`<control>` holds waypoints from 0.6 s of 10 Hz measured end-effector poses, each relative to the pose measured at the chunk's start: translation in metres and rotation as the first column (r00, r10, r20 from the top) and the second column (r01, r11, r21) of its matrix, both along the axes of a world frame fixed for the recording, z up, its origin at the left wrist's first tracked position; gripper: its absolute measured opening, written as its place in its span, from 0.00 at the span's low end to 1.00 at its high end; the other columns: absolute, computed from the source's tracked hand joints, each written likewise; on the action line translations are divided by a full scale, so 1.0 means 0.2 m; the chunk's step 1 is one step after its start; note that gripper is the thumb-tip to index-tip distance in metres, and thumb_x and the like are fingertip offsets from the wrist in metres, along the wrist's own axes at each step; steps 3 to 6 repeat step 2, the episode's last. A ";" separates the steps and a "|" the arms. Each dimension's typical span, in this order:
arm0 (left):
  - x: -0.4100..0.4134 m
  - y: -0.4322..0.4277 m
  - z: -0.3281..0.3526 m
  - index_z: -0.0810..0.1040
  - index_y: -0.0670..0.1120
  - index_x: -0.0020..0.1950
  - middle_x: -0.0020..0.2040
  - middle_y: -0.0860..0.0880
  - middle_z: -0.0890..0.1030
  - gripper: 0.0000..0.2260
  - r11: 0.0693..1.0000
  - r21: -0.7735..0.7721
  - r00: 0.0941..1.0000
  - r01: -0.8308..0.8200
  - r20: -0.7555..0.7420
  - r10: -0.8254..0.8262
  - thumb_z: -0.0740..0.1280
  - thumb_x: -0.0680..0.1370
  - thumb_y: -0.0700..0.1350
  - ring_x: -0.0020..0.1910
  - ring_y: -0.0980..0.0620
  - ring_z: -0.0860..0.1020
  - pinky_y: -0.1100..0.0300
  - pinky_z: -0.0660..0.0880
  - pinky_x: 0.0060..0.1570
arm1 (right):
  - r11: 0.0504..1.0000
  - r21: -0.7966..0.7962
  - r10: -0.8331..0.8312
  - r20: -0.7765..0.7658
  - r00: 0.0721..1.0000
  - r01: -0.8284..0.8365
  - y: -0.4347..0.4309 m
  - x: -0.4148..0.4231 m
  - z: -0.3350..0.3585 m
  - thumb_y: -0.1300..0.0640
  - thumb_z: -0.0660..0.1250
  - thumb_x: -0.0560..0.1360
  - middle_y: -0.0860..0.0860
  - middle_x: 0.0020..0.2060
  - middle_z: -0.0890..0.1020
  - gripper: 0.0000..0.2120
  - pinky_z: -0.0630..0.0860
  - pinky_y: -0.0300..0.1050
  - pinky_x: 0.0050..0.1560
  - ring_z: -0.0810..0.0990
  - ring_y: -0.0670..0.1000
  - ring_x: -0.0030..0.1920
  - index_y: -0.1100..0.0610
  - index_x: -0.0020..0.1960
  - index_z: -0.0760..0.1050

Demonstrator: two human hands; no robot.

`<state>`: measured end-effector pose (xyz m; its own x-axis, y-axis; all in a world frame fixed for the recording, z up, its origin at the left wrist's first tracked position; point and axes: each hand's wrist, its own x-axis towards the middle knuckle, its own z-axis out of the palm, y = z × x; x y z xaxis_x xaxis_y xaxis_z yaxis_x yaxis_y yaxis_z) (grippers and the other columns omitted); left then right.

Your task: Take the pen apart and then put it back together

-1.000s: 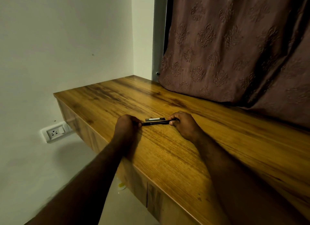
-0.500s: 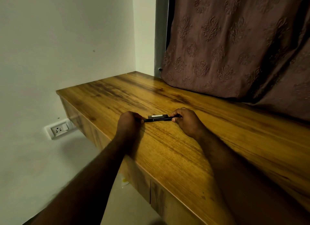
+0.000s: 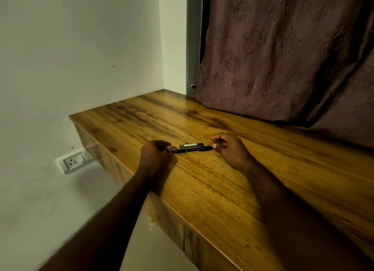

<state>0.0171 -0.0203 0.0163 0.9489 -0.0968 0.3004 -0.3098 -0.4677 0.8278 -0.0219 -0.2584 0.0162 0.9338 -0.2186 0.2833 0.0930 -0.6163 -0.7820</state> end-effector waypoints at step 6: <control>0.04 -0.03 -0.01 0.84 0.46 0.44 0.37 0.50 0.84 0.08 0.998 -0.062 0.999 -0.004 -0.038 0.002 0.66 0.78 0.46 0.39 0.50 0.82 0.55 0.78 0.42 | 0.968 -0.158 -0.166 0.184 0.969 0.195 0.08 0.01 0.01 0.57 0.66 0.77 0.54 0.44 0.82 0.07 0.75 0.47 0.47 0.79 0.52 0.45 0.59 0.45 0.81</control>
